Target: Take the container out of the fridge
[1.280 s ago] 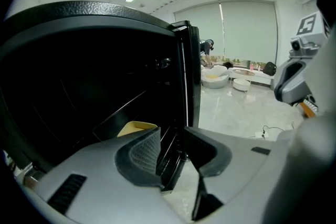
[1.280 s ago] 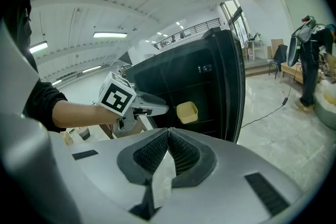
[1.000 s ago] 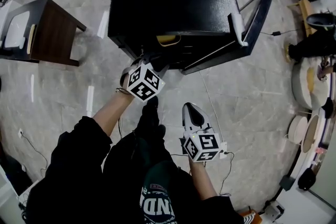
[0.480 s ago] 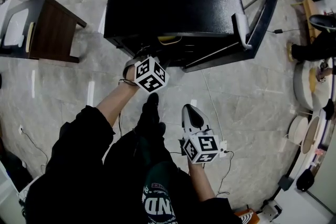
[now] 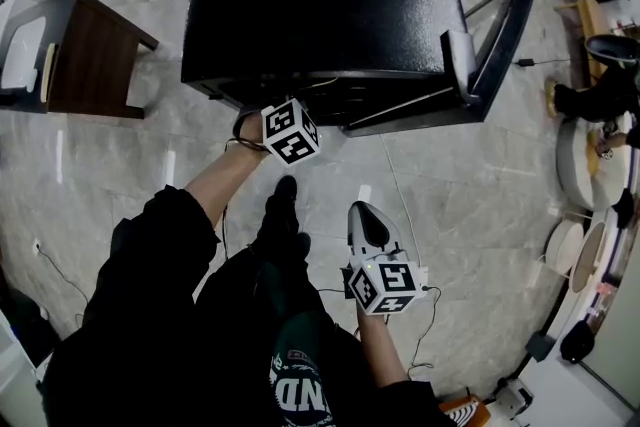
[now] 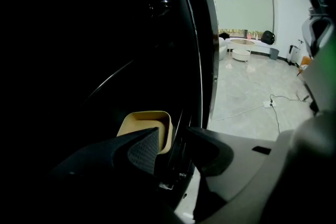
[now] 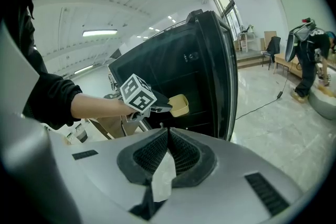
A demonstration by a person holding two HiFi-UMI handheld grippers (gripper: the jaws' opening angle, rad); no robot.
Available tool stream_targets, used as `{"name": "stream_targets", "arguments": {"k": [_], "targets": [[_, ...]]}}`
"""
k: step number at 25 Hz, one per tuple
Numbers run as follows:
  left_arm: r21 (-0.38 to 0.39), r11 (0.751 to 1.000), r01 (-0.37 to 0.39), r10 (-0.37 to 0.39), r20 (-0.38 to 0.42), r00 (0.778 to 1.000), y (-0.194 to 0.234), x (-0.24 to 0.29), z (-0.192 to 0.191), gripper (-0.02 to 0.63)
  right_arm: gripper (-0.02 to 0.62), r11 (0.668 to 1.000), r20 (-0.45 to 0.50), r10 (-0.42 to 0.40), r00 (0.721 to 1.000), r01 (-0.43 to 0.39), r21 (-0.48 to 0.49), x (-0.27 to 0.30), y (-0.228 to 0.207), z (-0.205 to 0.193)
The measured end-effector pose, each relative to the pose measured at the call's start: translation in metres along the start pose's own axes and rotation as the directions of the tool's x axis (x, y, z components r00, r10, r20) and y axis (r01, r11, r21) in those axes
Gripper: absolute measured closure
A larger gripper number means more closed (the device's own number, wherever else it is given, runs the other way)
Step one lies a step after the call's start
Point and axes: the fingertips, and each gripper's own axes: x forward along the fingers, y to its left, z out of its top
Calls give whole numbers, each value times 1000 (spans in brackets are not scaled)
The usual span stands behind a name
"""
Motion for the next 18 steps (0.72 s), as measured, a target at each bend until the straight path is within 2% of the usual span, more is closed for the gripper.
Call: {"name": "stream_targets", "arguments": {"k": [10,14,18], "targets": [[93,995,24,-15,-95,995,4,44,-19,434,560,999,-25,-33,999,34,32,1,-17,-13],[153,987,49,-27,-137,990,-1,55,-28,434,560,998,-31,-45,998,47,37,1,-21,-14],[180,982,57,-28,-158,987,-1,64,-31,436,560,997,-34,-54,998,56,49,1,-24,-15]]}}
